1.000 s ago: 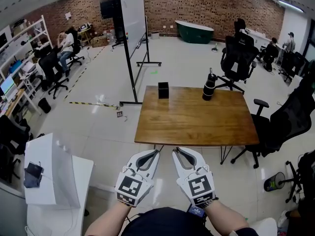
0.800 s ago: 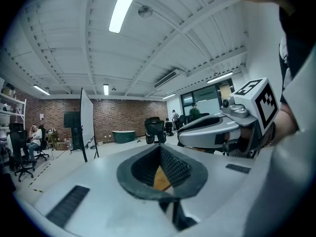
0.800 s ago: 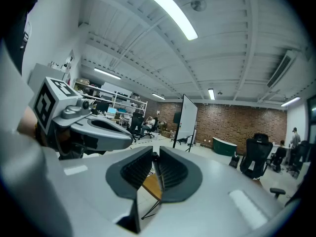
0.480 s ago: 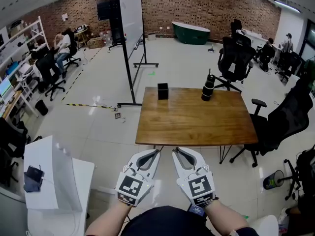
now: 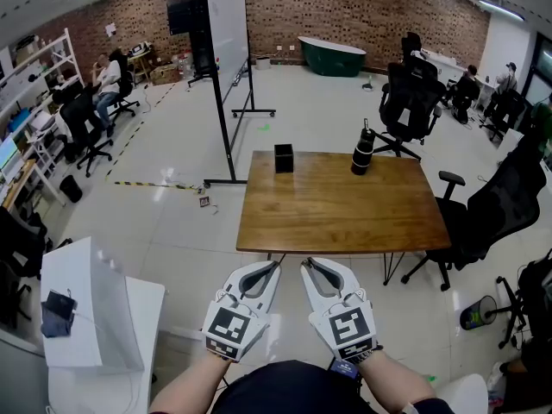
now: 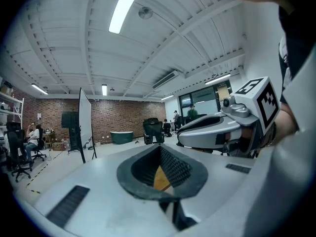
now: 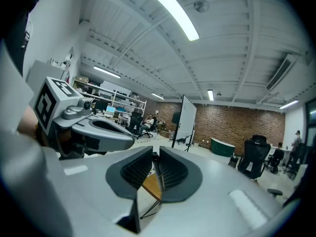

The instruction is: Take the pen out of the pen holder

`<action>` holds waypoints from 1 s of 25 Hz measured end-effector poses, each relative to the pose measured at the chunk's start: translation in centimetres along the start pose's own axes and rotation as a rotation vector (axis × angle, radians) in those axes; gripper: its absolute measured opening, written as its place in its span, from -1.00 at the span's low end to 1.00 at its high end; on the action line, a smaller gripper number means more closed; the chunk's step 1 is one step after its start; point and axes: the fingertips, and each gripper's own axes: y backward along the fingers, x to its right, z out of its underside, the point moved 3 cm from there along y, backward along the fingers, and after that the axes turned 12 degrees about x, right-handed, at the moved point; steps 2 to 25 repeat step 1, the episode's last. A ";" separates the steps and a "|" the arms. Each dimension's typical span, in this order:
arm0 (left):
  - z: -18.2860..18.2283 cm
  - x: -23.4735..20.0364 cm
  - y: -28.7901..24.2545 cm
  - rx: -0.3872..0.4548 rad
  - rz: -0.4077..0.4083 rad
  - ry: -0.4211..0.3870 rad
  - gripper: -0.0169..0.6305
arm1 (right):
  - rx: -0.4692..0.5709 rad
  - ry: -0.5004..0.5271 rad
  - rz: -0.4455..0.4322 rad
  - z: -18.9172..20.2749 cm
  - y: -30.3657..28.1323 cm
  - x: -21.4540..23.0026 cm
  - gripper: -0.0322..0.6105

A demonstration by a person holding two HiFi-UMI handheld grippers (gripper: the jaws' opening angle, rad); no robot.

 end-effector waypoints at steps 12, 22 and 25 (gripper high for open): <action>0.0 0.0 0.1 -0.003 -0.001 0.005 -0.93 | 0.000 0.001 0.000 0.0 0.0 -0.1 -0.77; 0.0 0.0 0.1 -0.003 -0.001 0.005 -0.93 | 0.000 0.001 0.000 0.0 0.0 -0.1 -0.77; 0.0 0.0 0.1 -0.003 -0.001 0.005 -0.93 | 0.000 0.001 0.000 0.0 0.0 -0.1 -0.77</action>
